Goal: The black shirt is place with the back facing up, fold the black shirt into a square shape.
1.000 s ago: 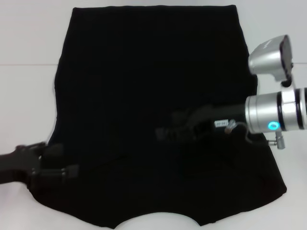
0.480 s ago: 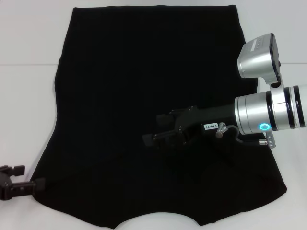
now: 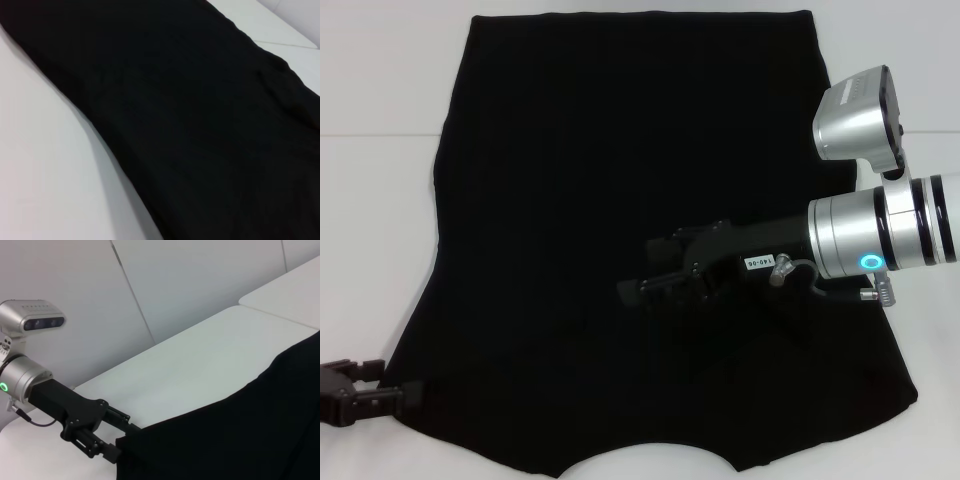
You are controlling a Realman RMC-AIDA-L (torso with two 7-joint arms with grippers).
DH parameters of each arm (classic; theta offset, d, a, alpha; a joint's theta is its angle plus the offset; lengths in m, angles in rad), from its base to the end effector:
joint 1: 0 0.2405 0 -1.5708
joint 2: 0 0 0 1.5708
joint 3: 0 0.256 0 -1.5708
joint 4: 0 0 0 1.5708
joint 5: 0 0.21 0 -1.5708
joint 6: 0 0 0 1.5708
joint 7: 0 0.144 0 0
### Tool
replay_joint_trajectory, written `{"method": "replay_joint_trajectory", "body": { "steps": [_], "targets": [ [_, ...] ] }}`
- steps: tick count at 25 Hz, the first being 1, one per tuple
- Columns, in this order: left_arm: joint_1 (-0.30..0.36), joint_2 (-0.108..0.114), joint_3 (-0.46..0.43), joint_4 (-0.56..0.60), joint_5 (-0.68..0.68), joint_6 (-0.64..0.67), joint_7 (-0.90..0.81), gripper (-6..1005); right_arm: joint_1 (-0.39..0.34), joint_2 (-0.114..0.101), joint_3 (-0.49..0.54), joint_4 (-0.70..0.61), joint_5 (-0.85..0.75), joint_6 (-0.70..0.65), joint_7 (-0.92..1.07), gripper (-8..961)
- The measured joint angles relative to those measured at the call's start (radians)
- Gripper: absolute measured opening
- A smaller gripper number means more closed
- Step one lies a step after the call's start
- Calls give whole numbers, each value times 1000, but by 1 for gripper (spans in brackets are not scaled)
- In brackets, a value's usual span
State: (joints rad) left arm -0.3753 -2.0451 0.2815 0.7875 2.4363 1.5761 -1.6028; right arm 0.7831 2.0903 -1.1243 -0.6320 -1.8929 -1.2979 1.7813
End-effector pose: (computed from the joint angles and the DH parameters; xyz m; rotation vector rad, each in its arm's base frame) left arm -0.3762 0.2658 0.0582 -2.3713 -1.2259 -0.3607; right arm 0.1611 0.3825 -0.0603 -2.9166 0.7452 0.4858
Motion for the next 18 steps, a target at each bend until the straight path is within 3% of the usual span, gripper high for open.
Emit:
{"method": "replay_joint_trajectory", "body": {
  "steps": [6,9,18],
  "targets": [
    [-15,1,21,-15,27,-23,-16,892,-5,0,0,0,0,0,0,892],
    [-16,0,21,-16,26,-18,-16,690,-6,-1,0,0,0,0,0,890],
    [-17,2,17,-14,19,-16,-15,283,-7,-3,1,-1,-8,-1,8,883]
  ]
}}
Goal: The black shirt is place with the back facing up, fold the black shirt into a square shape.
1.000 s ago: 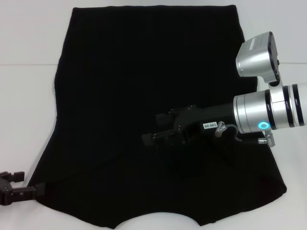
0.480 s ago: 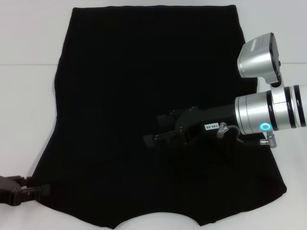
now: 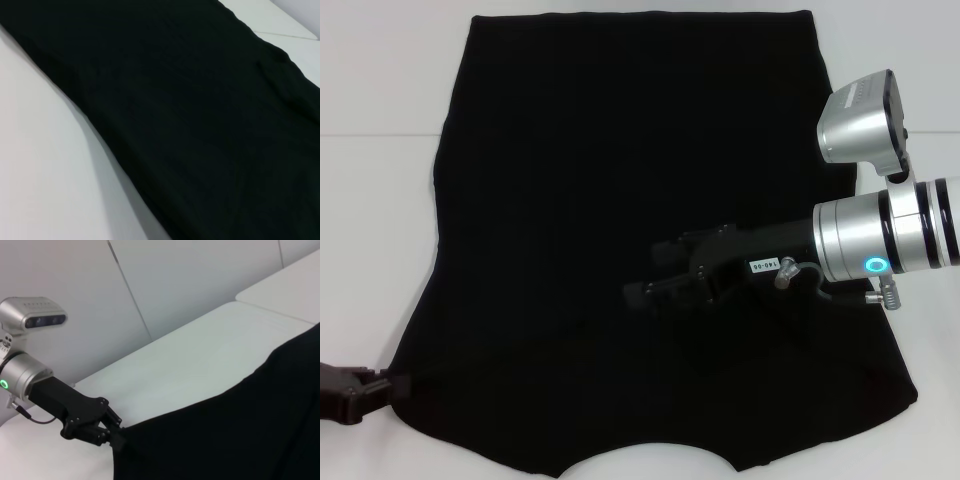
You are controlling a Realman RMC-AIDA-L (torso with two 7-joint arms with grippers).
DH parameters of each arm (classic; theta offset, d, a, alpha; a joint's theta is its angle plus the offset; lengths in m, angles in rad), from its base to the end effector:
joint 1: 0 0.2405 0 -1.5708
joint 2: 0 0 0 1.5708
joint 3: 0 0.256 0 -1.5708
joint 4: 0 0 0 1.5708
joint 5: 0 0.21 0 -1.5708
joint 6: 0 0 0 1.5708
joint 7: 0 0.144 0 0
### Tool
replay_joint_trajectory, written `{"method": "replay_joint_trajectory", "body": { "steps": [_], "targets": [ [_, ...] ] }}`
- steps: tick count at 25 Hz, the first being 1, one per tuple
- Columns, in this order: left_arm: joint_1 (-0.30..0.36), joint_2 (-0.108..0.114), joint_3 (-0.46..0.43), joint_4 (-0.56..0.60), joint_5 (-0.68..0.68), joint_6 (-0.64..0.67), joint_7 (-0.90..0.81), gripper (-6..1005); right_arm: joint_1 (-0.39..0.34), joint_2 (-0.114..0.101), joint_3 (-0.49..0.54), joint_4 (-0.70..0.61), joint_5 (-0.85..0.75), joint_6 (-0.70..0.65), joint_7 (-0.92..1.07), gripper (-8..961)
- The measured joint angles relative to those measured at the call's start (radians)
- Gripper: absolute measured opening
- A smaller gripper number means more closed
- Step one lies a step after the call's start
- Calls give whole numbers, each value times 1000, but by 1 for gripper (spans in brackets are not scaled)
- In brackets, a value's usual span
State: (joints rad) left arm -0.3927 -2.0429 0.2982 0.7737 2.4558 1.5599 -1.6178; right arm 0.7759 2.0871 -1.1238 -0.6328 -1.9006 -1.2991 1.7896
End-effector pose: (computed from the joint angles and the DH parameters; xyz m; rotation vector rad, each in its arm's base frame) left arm -0.3743 0.2711 0.0540 -2.3894 -1.2368 -0.3331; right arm 0.1653 0.3817 -0.0592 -2.9119 0.7635 0.4726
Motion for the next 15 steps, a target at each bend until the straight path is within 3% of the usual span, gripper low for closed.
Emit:
{"method": "replay_joint_trajectory", "body": {
  "steps": [7,15],
  "targets": [
    [-5,3,-3,-1,0,25,-2,32,-27,-16,9,-45,-52,-20,99,877],
    [-7,0,-6,-1,-30,66,-2,29,-156,-71,65,-147,-58,-106,272,871]
  ]
}}
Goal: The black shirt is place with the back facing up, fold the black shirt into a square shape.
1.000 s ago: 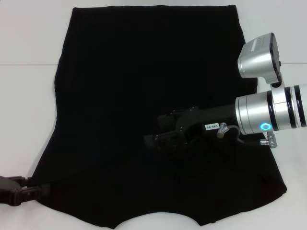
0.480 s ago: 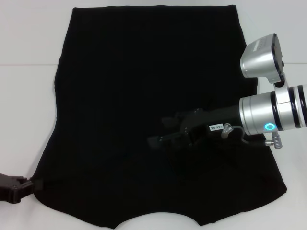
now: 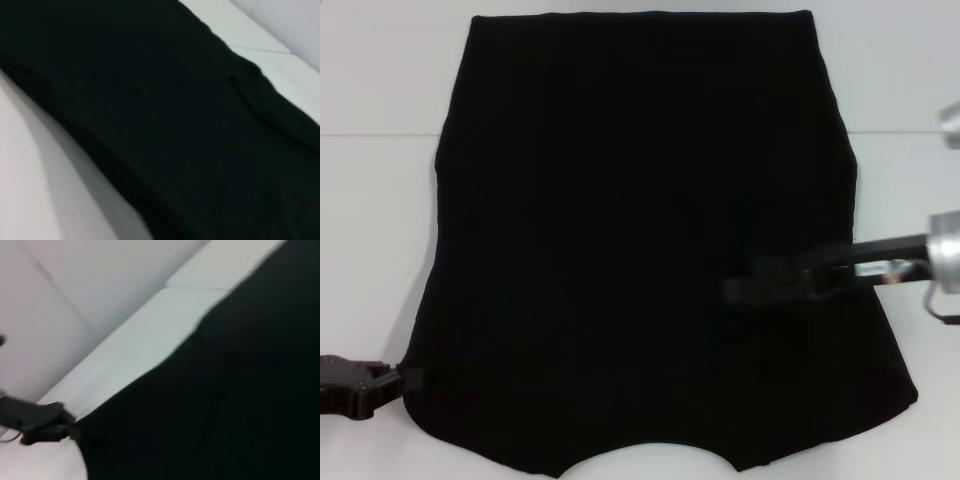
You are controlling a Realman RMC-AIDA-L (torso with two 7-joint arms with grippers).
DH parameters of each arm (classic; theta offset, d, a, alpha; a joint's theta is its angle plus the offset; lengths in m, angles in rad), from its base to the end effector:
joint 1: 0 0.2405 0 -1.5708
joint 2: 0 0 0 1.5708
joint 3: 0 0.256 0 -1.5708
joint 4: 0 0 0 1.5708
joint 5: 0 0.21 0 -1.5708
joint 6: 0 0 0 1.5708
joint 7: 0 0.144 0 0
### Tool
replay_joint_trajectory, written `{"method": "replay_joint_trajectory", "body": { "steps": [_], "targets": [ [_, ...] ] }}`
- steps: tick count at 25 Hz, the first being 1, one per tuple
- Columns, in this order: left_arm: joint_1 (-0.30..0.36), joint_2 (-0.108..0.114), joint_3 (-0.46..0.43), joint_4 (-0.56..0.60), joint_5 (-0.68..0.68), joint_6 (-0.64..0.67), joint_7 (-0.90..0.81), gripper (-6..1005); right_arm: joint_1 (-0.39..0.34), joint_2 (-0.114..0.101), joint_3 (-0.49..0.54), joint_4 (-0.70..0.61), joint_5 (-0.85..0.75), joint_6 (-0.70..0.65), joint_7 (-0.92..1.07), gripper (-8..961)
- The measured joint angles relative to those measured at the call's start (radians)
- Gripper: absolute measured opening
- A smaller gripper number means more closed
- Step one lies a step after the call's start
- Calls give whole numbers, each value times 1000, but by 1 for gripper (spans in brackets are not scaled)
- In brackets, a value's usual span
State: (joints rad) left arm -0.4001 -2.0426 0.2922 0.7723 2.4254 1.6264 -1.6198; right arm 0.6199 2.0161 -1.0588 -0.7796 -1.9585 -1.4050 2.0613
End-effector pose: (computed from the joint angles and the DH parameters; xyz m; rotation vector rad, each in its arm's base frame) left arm -0.3625 0.2712 0.0537 -2.4326 -1.2276 -0.4201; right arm 0.2181 0.3699 -0.0053 -2.7323 1.1622 0.4380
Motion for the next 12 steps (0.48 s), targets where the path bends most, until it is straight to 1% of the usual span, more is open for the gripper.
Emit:
{"method": "replay_joint_trajectory", "body": {
  "steps": [5,6,9,12],
  "targets": [
    [0,-1,-1,-3,-11,11,2,31,-82,-63,30,-12,-15,-18,94,867],
    [-1,-2,-1,-3,-13,11,2,31,-95,-72,40,-12,-29,-27,106,866],
    [-4,-3,0,-6,-14,11,1,32,-117,-84,106,-12,-93,-62,121,864],
    [-12,-3,1,-13,-14,11,1,32,-123,-86,190,-8,-185,-93,126,862]
  ]
}}
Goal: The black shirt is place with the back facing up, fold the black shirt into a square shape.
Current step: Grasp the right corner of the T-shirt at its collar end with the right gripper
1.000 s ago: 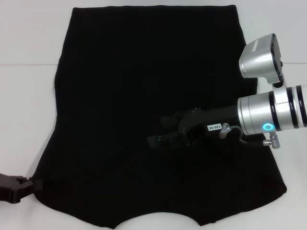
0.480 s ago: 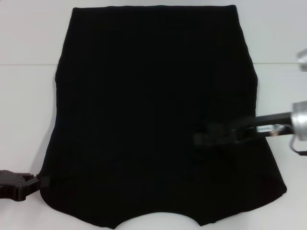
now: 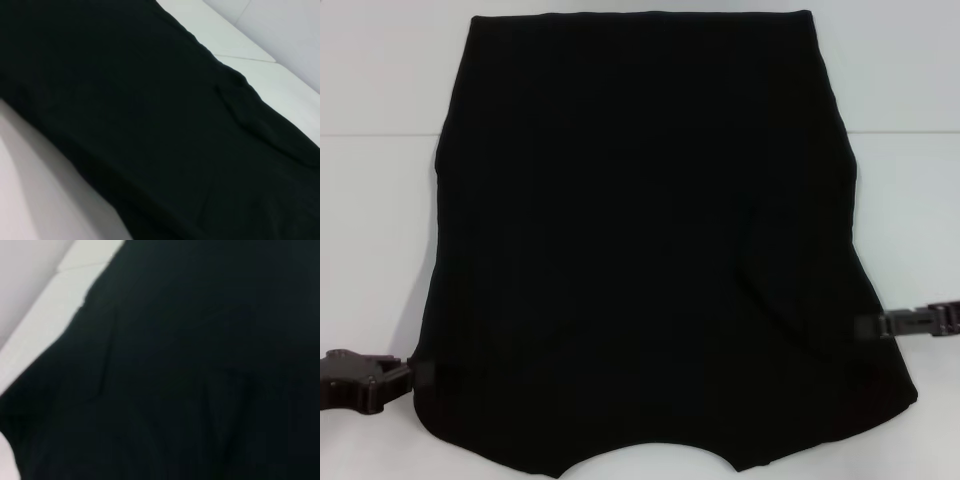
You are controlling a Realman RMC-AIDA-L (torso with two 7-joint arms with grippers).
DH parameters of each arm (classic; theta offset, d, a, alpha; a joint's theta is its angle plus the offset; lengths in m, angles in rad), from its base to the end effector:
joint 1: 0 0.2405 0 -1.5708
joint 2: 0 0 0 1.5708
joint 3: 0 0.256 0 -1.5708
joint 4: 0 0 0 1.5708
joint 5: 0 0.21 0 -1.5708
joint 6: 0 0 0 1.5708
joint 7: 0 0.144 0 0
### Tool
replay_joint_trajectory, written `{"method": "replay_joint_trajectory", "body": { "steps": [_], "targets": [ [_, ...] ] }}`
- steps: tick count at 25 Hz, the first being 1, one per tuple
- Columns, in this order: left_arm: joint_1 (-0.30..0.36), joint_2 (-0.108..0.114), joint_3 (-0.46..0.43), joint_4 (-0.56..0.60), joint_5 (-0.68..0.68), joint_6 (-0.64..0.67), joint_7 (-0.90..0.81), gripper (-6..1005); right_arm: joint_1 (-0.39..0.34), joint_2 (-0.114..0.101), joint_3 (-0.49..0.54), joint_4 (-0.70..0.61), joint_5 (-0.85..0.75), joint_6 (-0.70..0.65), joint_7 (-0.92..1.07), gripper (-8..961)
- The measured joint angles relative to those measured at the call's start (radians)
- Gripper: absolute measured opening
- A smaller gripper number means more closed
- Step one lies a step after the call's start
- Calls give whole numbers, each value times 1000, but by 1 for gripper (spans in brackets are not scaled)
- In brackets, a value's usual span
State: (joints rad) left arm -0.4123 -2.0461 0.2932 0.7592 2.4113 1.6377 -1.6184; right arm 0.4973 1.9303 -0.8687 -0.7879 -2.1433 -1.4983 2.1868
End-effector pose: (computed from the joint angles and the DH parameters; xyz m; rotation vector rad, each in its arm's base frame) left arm -0.3558 0.2748 0.0498 -2.4518 -1.2192 -0.4594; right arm 0.3015 0.3404 0.0513 -2.4631 1.5045 0.2919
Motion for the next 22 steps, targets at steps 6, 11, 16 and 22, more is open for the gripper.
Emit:
{"method": "replay_joint_trajectory", "body": {
  "steps": [6,11,16,22],
  "targets": [
    [-10,-2,1,-16,0,-5,0,34,2,6,91,-5,-147,-15,1,857],
    [-16,-4,3,-26,0,-9,0,35,12,8,98,3,-189,-17,2,853],
    [-17,-5,1,-26,0,-11,-1,36,18,12,98,5,-218,-30,3,849],
    [-18,-5,0,-26,0,-11,-1,38,23,17,95,10,-225,-38,6,845]
  ]
}}
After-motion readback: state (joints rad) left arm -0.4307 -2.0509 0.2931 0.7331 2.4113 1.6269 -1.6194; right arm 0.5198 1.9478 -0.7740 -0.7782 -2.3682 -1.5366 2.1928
